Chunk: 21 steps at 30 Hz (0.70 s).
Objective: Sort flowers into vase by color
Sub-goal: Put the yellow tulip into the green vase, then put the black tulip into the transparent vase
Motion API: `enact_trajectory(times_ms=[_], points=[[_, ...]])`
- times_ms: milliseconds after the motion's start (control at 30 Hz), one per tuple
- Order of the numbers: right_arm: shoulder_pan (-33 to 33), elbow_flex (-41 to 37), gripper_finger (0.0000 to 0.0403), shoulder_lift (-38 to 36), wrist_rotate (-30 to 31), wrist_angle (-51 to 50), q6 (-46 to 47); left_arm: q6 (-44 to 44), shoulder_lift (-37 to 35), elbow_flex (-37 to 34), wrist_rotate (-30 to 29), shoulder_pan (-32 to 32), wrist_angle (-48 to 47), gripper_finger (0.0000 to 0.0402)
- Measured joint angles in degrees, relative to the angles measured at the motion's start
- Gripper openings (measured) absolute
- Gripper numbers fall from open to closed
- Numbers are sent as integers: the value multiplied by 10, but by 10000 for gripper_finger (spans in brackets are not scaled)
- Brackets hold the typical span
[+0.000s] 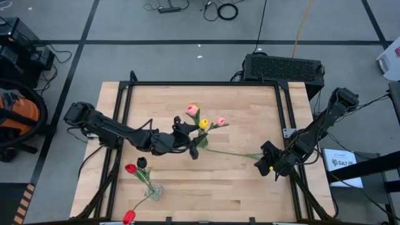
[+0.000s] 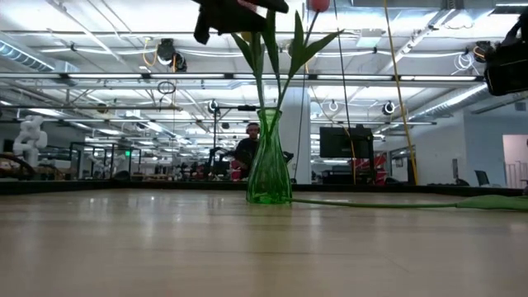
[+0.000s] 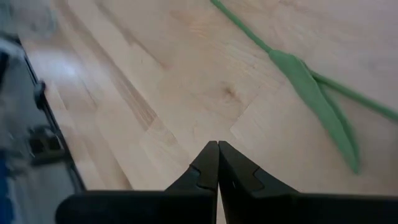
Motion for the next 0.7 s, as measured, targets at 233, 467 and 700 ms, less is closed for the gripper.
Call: enact_trajectory(times_ms=[233, 467, 700], points=[[0, 0, 0, 0, -11, 1, 120, -7, -48, 0, 77, -13, -83, 199], [-6, 0, 0, 8, -61, -35, 190, -8, -115, 0, 133, -28, -183, 199], [-34, 0, 0, 52, -139, -95, 230, -52, -168, 0, 192, -28, -337, 187]])
